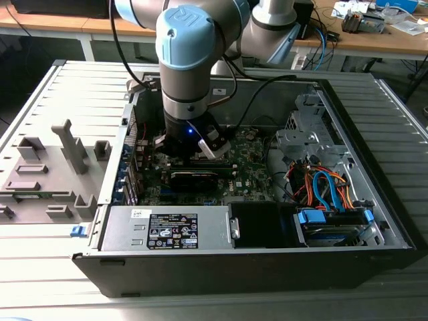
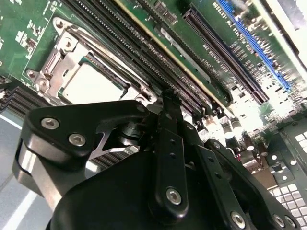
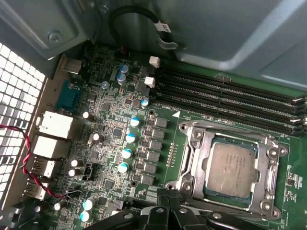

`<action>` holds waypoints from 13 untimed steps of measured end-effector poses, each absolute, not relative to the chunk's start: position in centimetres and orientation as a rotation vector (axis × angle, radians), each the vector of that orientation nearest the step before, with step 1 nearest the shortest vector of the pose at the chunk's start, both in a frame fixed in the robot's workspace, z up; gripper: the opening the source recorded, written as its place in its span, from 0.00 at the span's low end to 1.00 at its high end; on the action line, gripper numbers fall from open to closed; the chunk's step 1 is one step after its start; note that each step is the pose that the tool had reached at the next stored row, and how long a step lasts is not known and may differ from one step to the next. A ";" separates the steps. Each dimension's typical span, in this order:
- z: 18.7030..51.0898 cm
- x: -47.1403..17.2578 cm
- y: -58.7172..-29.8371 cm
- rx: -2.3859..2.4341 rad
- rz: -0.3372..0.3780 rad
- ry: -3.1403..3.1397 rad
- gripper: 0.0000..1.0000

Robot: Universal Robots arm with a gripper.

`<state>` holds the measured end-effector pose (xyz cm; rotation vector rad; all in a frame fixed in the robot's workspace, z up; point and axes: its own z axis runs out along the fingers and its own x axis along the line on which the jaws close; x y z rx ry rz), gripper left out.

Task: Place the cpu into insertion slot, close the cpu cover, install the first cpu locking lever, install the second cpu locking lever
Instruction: 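Install the second cpu locking lever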

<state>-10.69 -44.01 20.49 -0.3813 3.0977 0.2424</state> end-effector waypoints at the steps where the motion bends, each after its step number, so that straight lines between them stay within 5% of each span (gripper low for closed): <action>1: 20.5 -10.7 -44.0 -0.385 0.248 3.097 0.11; 13: 20.3 -10.7 -44.0 -0.408 0.306 3.085 0.11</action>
